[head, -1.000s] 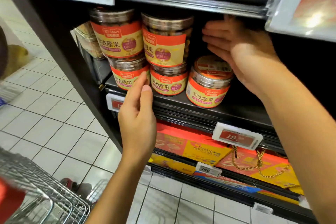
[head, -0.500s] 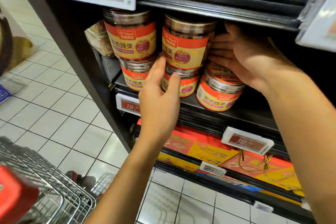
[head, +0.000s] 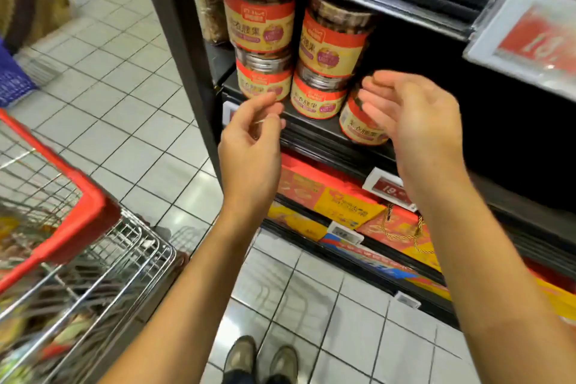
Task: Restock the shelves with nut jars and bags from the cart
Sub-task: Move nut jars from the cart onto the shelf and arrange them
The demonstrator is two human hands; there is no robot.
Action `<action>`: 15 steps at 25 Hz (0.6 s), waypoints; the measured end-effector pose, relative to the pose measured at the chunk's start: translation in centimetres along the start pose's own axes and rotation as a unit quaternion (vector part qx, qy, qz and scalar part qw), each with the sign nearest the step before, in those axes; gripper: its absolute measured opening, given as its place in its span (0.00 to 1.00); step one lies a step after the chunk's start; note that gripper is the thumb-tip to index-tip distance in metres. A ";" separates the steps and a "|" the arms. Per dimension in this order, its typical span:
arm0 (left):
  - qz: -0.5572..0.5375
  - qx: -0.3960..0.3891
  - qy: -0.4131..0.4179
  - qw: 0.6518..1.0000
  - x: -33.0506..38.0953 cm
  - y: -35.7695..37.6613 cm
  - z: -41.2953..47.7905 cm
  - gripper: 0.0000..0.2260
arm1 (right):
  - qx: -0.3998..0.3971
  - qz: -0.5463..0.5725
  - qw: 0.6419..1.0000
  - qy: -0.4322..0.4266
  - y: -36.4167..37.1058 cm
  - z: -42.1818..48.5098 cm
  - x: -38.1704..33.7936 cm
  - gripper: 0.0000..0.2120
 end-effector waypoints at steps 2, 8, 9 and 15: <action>-0.017 -0.017 -0.047 0.999 1.1 -4.0 -4.3 0.09 | -0.062 -0.022 0.997 0.042 0.7 -5.8 0.8 0.14; 0.003 0.094 -0.187 0.978 2.7 -20.4 -17.7 0.12 | -0.337 -0.046 0.924 0.175 7.9 -21.1 2.1 0.13; 0.001 0.136 -0.206 0.969 2.9 -23.4 -19.7 0.12 | -0.385 -0.051 0.903 0.186 9.8 -23.7 2.2 0.14; -0.057 0.341 -0.224 0.911 2.3 -41.2 -26.7 0.11 | -0.590 -0.074 0.777 0.207 22.6 -36.0 5.0 0.11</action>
Point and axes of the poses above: each hand's wrist, its own z-axis towards the middle knuckle, its own y-axis out of the palm, x = y × z, the point moved 1 cm from there along z, towards the middle knuckle, and after that the axes turned 10 degrees about z, right-handed, at the moved point
